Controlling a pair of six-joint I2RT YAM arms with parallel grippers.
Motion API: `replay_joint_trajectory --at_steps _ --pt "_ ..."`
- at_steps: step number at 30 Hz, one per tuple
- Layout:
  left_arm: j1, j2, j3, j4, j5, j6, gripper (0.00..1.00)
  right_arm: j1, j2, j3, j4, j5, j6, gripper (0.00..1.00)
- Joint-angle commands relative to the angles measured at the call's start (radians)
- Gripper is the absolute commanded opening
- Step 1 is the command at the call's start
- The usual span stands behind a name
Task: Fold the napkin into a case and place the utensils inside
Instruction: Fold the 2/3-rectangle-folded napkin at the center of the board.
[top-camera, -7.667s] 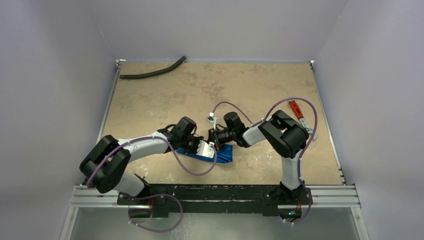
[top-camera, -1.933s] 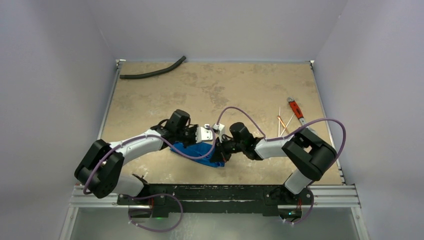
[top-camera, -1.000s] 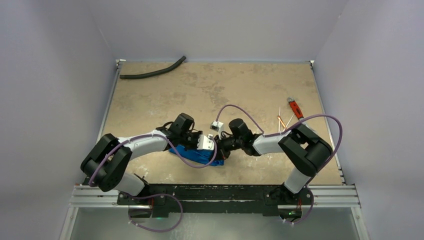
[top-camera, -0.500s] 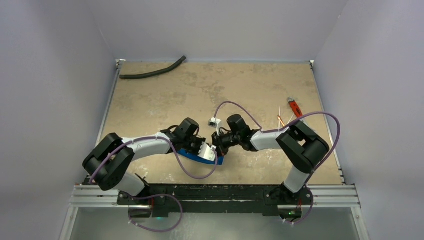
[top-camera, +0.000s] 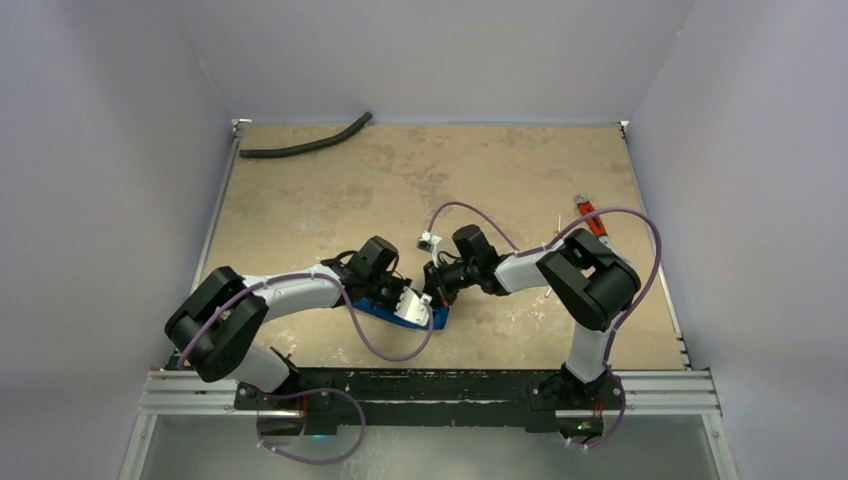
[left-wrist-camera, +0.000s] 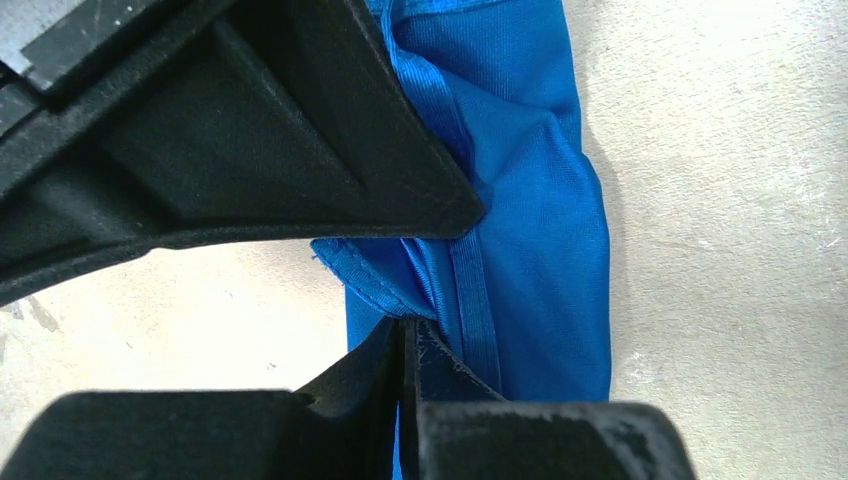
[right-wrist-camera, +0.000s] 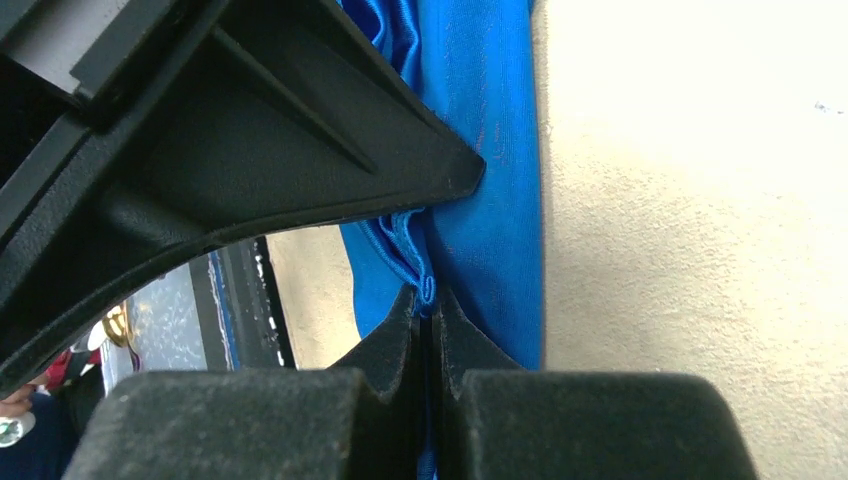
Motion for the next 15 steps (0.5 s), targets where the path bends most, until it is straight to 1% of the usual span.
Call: replay_joint_trajectory --at_steps 1,4,8,10,12,13,15 --pt "-0.010 -0.005 0.012 -0.033 0.042 -0.026 0.00 -0.002 0.038 0.020 -0.005 0.002 -0.049 0.00" --pt "-0.007 -0.013 0.043 0.069 -0.031 -0.123 0.00 -0.002 0.070 0.006 -0.001 0.005 -0.054 0.00" --pt "0.030 -0.031 0.116 0.115 -0.104 -0.259 0.00 -0.002 0.092 -0.009 0.012 0.003 -0.053 0.00" --pt "0.052 -0.051 0.153 0.090 -0.103 -0.311 0.00 -0.002 0.099 -0.013 0.010 0.004 -0.054 0.00" --pt "0.076 -0.083 0.175 0.038 -0.071 -0.327 0.00 -0.002 0.107 -0.017 0.012 0.004 -0.053 0.00" --pt "0.085 -0.105 0.177 0.007 -0.043 -0.323 0.00 -0.002 0.108 -0.019 0.012 0.002 -0.052 0.00" --pt "0.102 -0.149 0.177 -0.103 0.047 -0.253 0.00 -0.005 0.111 -0.022 0.011 -0.001 -0.052 0.00"
